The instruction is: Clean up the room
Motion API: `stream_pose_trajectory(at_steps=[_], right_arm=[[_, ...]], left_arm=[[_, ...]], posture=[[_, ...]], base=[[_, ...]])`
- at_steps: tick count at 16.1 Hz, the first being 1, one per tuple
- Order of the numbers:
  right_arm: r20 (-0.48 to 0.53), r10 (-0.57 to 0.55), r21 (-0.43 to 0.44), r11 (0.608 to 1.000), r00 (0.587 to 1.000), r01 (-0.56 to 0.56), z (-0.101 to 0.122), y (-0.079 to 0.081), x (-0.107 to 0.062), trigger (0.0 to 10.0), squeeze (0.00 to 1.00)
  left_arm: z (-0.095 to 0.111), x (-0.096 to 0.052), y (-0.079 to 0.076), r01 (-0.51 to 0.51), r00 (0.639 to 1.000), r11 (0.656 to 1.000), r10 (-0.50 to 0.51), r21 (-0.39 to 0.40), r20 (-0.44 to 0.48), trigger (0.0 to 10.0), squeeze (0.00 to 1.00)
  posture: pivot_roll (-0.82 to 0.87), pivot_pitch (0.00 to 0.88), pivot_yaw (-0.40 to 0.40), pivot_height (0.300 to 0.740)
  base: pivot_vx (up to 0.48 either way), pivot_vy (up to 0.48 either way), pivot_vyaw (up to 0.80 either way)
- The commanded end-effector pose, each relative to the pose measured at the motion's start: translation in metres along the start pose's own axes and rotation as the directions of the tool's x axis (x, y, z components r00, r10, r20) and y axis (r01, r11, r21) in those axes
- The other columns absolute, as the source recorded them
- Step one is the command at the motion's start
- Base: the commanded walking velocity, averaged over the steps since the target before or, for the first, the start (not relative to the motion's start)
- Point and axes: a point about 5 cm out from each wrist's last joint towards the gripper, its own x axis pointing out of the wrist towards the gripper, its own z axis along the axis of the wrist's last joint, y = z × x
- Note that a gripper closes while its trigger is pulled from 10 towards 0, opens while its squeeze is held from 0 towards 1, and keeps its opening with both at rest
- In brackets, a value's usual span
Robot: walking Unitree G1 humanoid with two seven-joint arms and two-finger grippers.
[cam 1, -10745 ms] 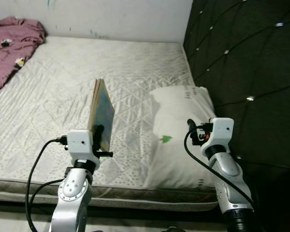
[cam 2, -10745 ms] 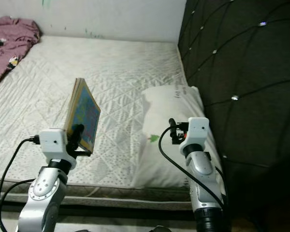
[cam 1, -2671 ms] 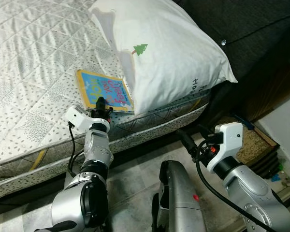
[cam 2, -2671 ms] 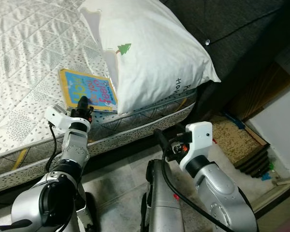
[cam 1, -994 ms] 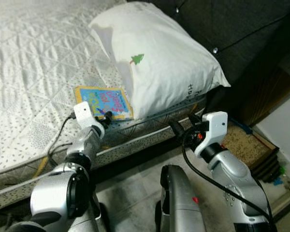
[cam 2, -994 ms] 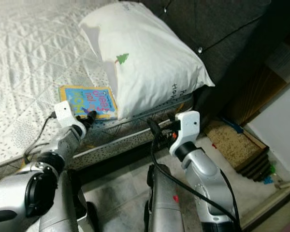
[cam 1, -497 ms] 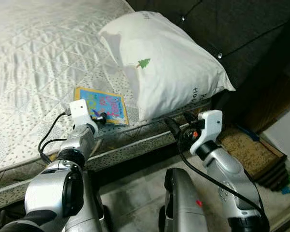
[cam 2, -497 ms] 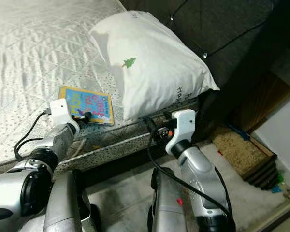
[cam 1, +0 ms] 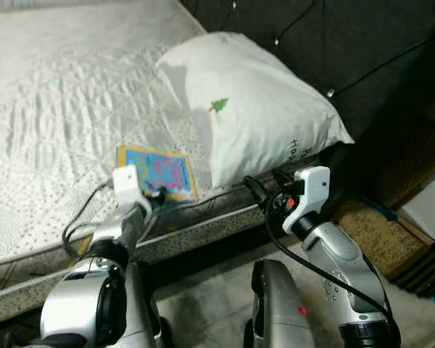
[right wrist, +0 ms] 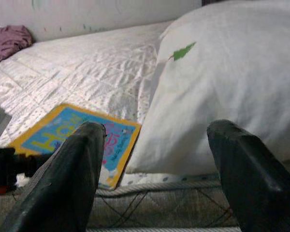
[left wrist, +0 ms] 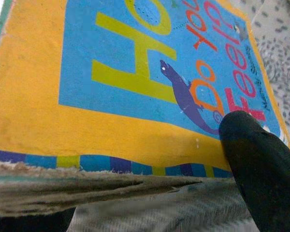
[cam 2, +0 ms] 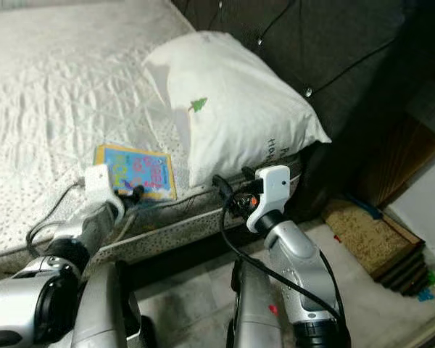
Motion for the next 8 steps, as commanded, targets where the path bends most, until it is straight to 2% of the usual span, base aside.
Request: stream_pose_trajectory(at_steps=[1,2,3,4,5,6,7,8], right_arm=[[-0.007,0.011,0.003,1.000,1.000,-0.011,-0.003,0.002,0.000,10.0,0.00],[-0.007,0.016,0.002,1.000,1.000,-0.016,-0.002,0.003,0.001,10.0,0.00],[-0.003,0.015,0.000,1.000,1.000,-0.015,-0.001,0.003,0.000,10.0,0.00],[0.001,-0.007,-0.014,1.000,1.000,0.007,0.001,-0.003,-0.003,10.0,0.00],[0.002,-0.011,-0.017,1.000,1.000,0.011,0.001,-0.004,-0.003,10.0,0.00],[0.008,-0.042,-0.028,0.999,0.999,0.042,0.001,-0.008,-0.004,10.0,0.00],[0.017,-0.068,-0.036,0.997,0.998,0.069,0.001,-0.011,-0.005,10.0,0.00],[0.023,-0.077,-0.038,0.996,0.997,0.077,0.002,-0.011,-0.003,10.0,0.00]], left_arm=[[-0.033,-0.003,0.019,-0.068,0.987,0.995,0.057,-0.068,-0.152,10.0,1.00],[-0.031,-0.003,0.018,-0.072,0.986,0.991,0.055,-0.110,-0.157,10.0,1.00],[-0.027,-0.002,0.014,-0.052,0.989,0.994,0.038,-0.094,-0.145,10.0,1.00],[0.001,-0.002,0.007,-0.054,0.995,0.993,0.062,-0.107,0.073,10.0,0.75],[0.005,-0.002,0.006,-0.051,0.993,0.991,0.064,-0.126,0.102,10.0,0.75],[0.008,-0.003,0.003,0.005,0.991,0.965,0.031,-0.263,0.133,10.0,0.00],[0.008,-0.004,0.002,0.047,0.987,0.942,0.008,-0.333,0.162,10.0,0.00],[0.007,-0.004,0.002,0.062,0.984,0.944,-0.004,-0.323,0.176,0.0,0.00]], posture=[[-0.08,0.067,-0.016,0.528],[-0.08,0.067,-0.016,0.528],[-0.09,0.068,-0.012,0.528],[-0.09,0.068,-0.010,0.528],[-0.09,0.068,-0.010,0.528],[-0.09,0.067,-0.012,0.528],[-0.09,0.067,-0.014,0.528],[-0.09,0.066,-0.016,0.528]], base=[[0.000,0.000,0.00],[0.000,0.000,0.00],[0.000,0.000,0.00],[0.000,0.000,0.00],[0.000,0.000,0.00],[0.000,0.000,0.00],[0.000,0.000,0.00],[0.000,0.000,0.00]])
